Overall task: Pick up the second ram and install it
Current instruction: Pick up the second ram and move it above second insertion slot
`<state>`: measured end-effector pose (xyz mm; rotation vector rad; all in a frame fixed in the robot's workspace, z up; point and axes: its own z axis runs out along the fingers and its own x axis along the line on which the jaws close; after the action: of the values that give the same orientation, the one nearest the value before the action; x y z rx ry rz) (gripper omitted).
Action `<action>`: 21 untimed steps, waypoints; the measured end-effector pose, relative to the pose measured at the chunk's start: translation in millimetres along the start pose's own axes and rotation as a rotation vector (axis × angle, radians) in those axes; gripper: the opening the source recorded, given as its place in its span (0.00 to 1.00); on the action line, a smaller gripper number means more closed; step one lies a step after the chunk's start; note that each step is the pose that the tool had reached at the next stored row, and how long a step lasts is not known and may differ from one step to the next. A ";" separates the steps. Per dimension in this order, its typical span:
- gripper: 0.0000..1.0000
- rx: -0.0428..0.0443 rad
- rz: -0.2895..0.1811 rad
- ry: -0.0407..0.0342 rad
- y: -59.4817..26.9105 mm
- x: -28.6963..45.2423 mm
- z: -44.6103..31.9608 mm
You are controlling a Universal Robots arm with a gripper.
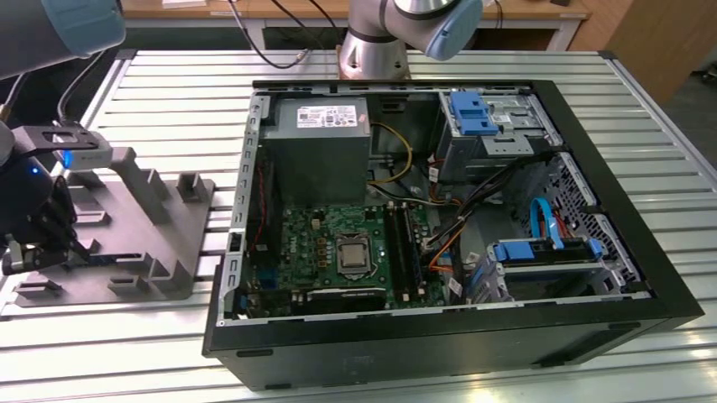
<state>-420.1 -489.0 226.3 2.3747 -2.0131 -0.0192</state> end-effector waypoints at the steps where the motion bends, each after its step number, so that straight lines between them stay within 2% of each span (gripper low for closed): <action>1: 0.10 -0.0001 0.014 -0.0004 0.0 0.0 0.4; 4: 0.10 -0.0004 0.056 -0.0028 -0.1 0.0 1.3; 8: 0.10 0.0001 0.104 -0.0102 -0.1 0.0 2.4; 13: 0.10 0.0019 0.154 -0.0304 0.2 -0.1 3.0; 18: 0.10 0.0022 0.208 -0.0324 1.1 -0.2 4.0; 21: 0.10 0.0022 0.216 -0.0327 1.1 -0.2 4.1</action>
<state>-421.4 -489.0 222.3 2.1577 -2.2734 -0.0512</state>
